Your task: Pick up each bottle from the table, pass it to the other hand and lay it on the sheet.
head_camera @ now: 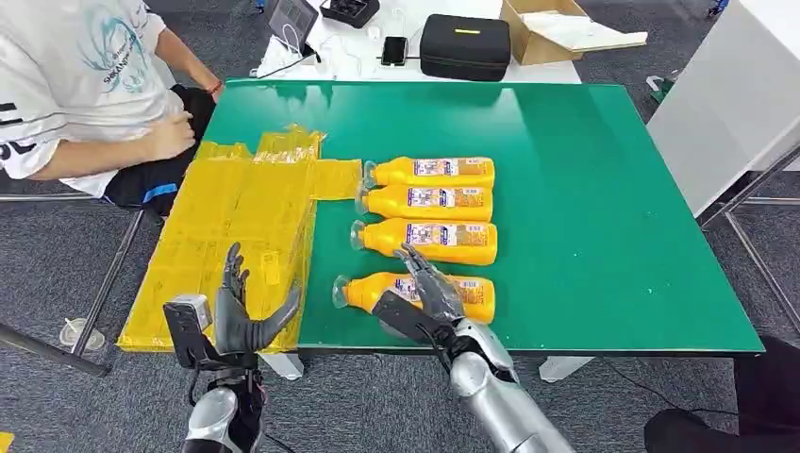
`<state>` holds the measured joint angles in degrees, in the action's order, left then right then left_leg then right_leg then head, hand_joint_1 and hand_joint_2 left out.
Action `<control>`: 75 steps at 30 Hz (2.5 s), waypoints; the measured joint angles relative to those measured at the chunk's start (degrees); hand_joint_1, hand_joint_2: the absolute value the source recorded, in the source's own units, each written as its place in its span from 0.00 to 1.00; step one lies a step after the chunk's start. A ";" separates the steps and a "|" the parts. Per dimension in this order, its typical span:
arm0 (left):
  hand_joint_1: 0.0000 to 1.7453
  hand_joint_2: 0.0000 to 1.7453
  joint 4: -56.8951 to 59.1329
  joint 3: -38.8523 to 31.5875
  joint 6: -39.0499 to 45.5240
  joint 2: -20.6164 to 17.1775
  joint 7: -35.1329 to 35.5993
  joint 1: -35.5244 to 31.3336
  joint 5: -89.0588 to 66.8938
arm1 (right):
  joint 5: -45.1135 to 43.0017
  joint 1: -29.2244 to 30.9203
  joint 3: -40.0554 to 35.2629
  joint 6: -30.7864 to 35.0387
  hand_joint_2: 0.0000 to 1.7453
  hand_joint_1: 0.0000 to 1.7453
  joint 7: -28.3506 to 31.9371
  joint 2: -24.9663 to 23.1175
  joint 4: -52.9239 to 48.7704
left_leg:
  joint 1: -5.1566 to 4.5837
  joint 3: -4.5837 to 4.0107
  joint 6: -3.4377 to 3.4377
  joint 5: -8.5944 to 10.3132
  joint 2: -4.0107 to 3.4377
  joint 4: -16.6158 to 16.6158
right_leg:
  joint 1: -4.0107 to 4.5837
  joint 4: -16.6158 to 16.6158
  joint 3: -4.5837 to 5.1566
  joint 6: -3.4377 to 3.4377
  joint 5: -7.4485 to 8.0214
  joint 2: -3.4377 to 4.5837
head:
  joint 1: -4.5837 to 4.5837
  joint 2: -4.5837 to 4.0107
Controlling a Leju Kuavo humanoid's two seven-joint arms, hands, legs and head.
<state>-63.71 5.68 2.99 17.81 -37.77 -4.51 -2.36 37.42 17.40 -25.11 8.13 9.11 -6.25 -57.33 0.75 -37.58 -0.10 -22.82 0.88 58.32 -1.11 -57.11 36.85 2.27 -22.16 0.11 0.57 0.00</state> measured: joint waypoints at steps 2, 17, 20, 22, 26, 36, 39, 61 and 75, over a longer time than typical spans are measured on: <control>0.00 1.00 0.33 -0.20 -0.09 0.00 -0.02 -0.13 0.00 | 0.00 0.69 -0.79 -0.28 1.00 0.00 -0.09 0.37 0.68 | 0.00 0.00 0.00 0.00 0.00 0.00 | 0.00 0.00 0.00 0.00 0.00 0.00 | 0.00 0.00; 0.00 1.00 0.85 -1.11 -0.35 -0.28 -0.02 -0.69 -0.09 | 0.72 2.34 -3.85 -1.53 1.00 0.00 -1.31 2.10 1.73 | 0.00 0.01 0.00 0.00 0.00 0.00 | 0.00 0.00 0.00 0.00 0.00 0.00 | -0.02 0.00; 0.00 1.00 0.87 -1.27 -0.37 -0.28 0.00 -0.69 -0.22 | 1.36 2.42 -4.18 -1.49 1.00 0.00 -2.14 2.30 1.73 | 0.00 0.01 0.00 0.00 0.00 0.00 | 0.00 0.00 0.00 0.00 0.00 0.00 | 0.00 0.02; 0.00 1.00 0.92 -1.40 -0.42 -0.28 0.02 -0.70 -0.37 | 2.12 2.68 -4.90 -1.49 1.00 0.00 -3.04 2.62 1.73 | 0.00 0.02 0.00 0.00 0.00 0.00 | 0.00 0.00 0.00 0.00 0.00 0.00 | 0.00 0.00; 0.00 1.00 1.44 -1.68 -0.61 -0.28 0.09 -0.76 -0.70 | 3.45 3.17 -6.30 -2.27 1.00 0.00 -4.59 3.39 1.71 | 0.00 0.02 0.00 0.00 0.00 0.00 | 0.00 0.00 -0.01 0.00 0.00 0.00 | -0.02 0.00; 0.00 1.00 2.82 -2.34 -0.77 -0.39 0.15 -1.17 -1.05 | 5.55 3.42 -9.40 -2.50 1.00 0.00 -7.10 5.42 1.03 | 0.00 0.06 0.00 0.00 0.01 0.00 | 0.00 0.00 -0.04 0.00 0.00 -0.01 | -0.02 0.00; 0.00 1.00 3.17 -2.45 -0.85 -0.39 0.17 -1.17 -1.11 | 6.60 2.90 -9.64 -1.18 1.00 0.00 -7.34 5.95 -0.11 | -0.01 0.05 0.00 0.00 0.01 0.00 | -0.01 0.00 -0.04 0.00 0.00 0.00 | -0.02 0.00; 0.00 1.00 3.72 -3.48 -1.42 -0.42 0.20 -1.14 -1.11 | 10.38 -0.22 -9.73 -0.48 1.00 0.00 -9.46 8.48 -5.50 | -0.01 -0.01 0.00 -0.01 0.00 0.00 | 0.00 0.00 0.01 0.00 0.00 0.00 | 0.00 0.00; 0.00 1.00 4.13 -4.15 -1.40 -0.42 0.20 -1.12 -1.11 | 11.02 -0.26 -8.94 -2.03 1.00 0.00 -13.03 10.14 -5.53 | -0.01 0.06 0.00 -0.01 0.00 0.01 | -0.01 0.00 -0.05 0.00 0.00 0.00 | -0.02 0.00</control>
<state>-59.58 1.53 1.60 17.40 -37.57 -5.62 -3.48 48.44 17.14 -34.05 6.10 -3.91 3.89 -62.86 0.74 -37.53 -0.10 -22.83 0.88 58.32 -1.12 -57.11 36.81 2.28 -22.16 0.11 0.55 0.00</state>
